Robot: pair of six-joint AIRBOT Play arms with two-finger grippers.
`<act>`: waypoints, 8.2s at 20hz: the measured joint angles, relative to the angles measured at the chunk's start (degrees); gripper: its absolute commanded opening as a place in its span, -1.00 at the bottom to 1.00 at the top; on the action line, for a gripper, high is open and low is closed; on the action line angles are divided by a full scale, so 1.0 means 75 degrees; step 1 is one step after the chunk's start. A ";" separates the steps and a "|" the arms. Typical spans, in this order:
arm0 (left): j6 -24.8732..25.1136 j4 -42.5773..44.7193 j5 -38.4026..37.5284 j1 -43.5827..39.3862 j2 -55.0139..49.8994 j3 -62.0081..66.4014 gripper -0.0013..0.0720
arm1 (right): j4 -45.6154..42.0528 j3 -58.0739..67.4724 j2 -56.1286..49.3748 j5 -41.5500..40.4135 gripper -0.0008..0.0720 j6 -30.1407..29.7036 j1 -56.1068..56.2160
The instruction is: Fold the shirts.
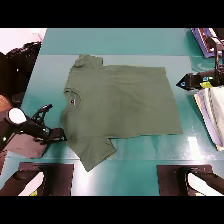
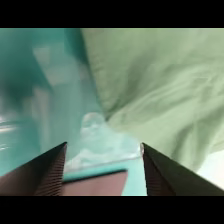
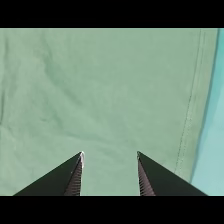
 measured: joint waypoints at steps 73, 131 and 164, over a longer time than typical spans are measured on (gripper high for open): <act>0.0892 -0.0854 -0.0254 -0.0003 -0.2783 0.9436 -0.90 | -0.0487 0.3949 -0.1454 0.2224 -0.93 0.0420 -0.1483; 0.1221 -0.2081 0.1504 0.0096 -0.0455 -0.0883 -0.18 | -0.0006 -0.1166 0.0020 -0.0402 0.15 0.0597 -0.1172; 0.2226 -0.2439 0.1102 0.0096 -0.0239 -0.0766 -0.92 | 0.1239 -0.5980 0.1139 0.0236 -0.93 -0.0329 -0.4004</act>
